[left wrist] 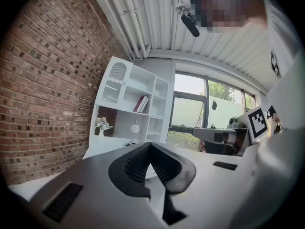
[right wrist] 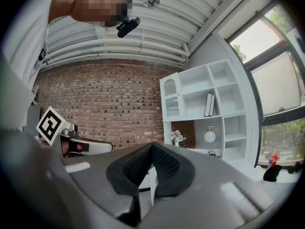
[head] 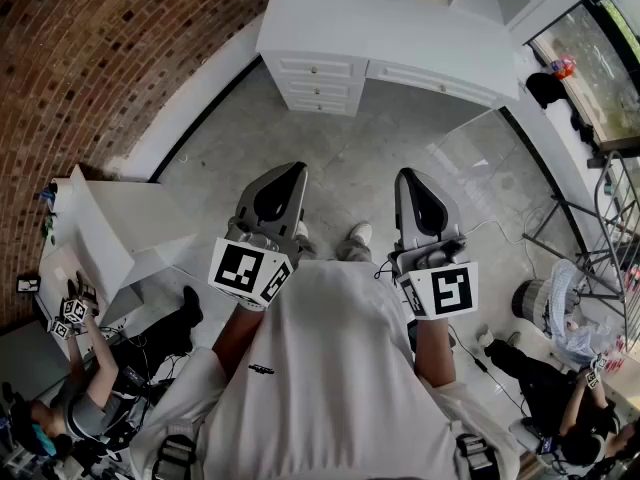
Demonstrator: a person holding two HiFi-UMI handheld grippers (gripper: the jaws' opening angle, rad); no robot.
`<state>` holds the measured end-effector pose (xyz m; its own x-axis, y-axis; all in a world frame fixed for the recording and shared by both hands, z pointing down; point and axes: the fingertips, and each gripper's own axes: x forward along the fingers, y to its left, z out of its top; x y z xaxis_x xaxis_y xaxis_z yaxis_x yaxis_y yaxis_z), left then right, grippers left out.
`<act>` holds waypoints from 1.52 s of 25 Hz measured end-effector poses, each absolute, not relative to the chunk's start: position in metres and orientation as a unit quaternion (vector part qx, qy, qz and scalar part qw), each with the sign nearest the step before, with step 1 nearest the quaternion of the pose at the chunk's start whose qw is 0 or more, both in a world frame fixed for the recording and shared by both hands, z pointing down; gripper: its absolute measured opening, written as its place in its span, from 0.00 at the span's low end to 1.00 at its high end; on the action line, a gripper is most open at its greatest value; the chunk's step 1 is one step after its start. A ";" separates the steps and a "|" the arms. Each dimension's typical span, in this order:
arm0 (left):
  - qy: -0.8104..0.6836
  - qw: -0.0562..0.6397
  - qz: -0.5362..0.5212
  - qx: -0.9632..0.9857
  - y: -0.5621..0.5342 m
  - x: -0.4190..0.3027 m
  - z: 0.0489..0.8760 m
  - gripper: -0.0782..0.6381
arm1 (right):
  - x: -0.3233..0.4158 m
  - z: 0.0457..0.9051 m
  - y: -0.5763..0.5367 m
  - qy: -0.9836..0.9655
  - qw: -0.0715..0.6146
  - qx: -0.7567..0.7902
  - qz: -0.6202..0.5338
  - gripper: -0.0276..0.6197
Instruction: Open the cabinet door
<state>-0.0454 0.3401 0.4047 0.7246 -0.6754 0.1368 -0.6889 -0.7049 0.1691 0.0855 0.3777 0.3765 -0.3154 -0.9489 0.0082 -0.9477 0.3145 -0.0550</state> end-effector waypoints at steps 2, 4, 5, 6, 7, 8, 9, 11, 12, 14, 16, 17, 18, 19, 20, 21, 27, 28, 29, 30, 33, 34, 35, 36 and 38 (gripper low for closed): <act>-0.361 0.104 0.035 0.926 0.341 -0.055 0.404 0.12 | 0.075 0.378 0.375 0.808 0.007 -0.589 -0.023 0.06; -0.357 0.104 0.040 0.927 0.342 -0.063 0.404 0.12 | 0.068 0.380 0.375 0.807 0.001 -0.590 -0.027 0.06; -0.358 0.104 0.045 0.927 0.343 -0.067 0.404 0.12 | 0.065 0.382 0.376 0.808 0.000 -0.589 -0.031 0.06; -0.360 0.104 0.048 0.926 0.344 -0.070 0.405 0.12 | 0.064 0.385 0.377 0.808 0.000 -0.588 -0.035 0.06; -0.365 0.106 0.049 0.924 0.344 -0.073 0.407 0.12 | 0.064 0.387 0.379 0.807 0.001 -0.589 -0.038 0.06; -0.370 0.107 0.050 0.921 0.342 -0.076 0.409 0.12 | 0.065 0.389 0.378 0.806 0.002 -0.591 -0.039 0.06; -0.374 0.107 0.052 0.920 0.340 -0.077 0.410 0.12 | 0.066 0.390 0.377 0.804 0.004 -0.593 -0.040 0.06; -0.380 0.111 0.054 0.917 0.340 -0.076 0.412 0.12 | 0.072 0.391 0.376 0.805 0.008 -0.592 -0.044 0.06; -0.382 0.114 0.054 0.916 0.342 -0.073 0.413 0.12 | 0.075 0.390 0.377 0.806 0.011 -0.589 -0.045 0.06; -0.381 0.118 0.053 0.916 0.348 -0.063 0.413 0.12 | 0.082 0.384 0.380 0.814 0.022 -0.580 -0.038 0.06; -0.379 0.122 0.053 0.916 0.351 -0.050 0.412 0.12 | 0.087 0.375 0.381 0.824 0.040 -0.565 -0.030 0.06; -0.377 0.121 0.054 0.917 0.350 -0.043 0.411 0.12 | 0.090 0.372 0.380 0.827 0.048 -0.560 -0.027 0.06; -0.375 0.118 0.055 0.918 0.350 -0.037 0.408 0.12 | 0.092 0.370 0.379 0.828 0.055 -0.557 -0.024 0.06; -0.376 0.114 0.056 0.918 0.349 -0.032 0.406 0.12 | 0.095 0.369 0.376 0.829 0.059 -0.556 -0.021 0.06; -0.378 0.110 0.054 0.918 0.348 -0.026 0.405 0.12 | 0.099 0.369 0.375 0.829 0.062 -0.555 -0.018 0.06; -0.380 0.108 0.053 0.917 0.348 -0.021 0.404 0.12 | 0.105 0.370 0.374 0.830 0.063 -0.555 -0.016 0.06; -0.391 0.100 0.053 0.913 0.354 0.021 0.405 0.12 | 0.155 0.372 0.376 0.825 0.073 -0.561 -0.011 0.06; -0.393 0.101 0.054 0.912 0.355 0.027 0.407 0.12 | 0.163 0.370 0.376 0.824 0.079 -0.560 -0.009 0.06; -0.394 0.101 0.055 0.912 0.356 0.033 0.409 0.12 | 0.169 0.368 0.376 0.825 0.080 -0.560 -0.004 0.06; -0.396 0.101 0.057 0.911 0.358 0.037 0.411 0.12 | 0.173 0.367 0.376 0.826 0.076 -0.558 0.001 0.06; -0.399 0.098 0.063 0.909 0.358 0.046 0.409 0.12 | 0.179 0.370 0.375 0.831 0.065 -0.553 0.001 0.17; -0.403 0.097 0.063 0.908 0.356 0.049 0.408 0.12 | 0.181 0.370 0.374 0.832 0.065 -0.551 -0.003 0.17; -0.407 0.098 0.061 0.906 0.353 0.051 0.407 0.12 | 0.183 0.371 0.373 0.833 0.065 -0.549 -0.006 0.17; -0.410 0.098 0.058 0.905 0.349 0.052 0.406 0.12 | 0.185 0.371 0.370 0.834 0.065 -0.548 -0.008 0.17; -0.414 0.097 0.055 0.903 0.340 0.054 0.404 0.12 | 0.186 0.373 0.363 0.836 0.065 -0.545 -0.009 0.17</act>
<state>0.0542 0.3401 0.4036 0.6516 -0.7370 0.1797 -0.7583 -0.6386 0.1305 0.1863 0.3627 0.3726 -0.3974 -0.9123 -0.0990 -0.9099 0.4057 -0.0863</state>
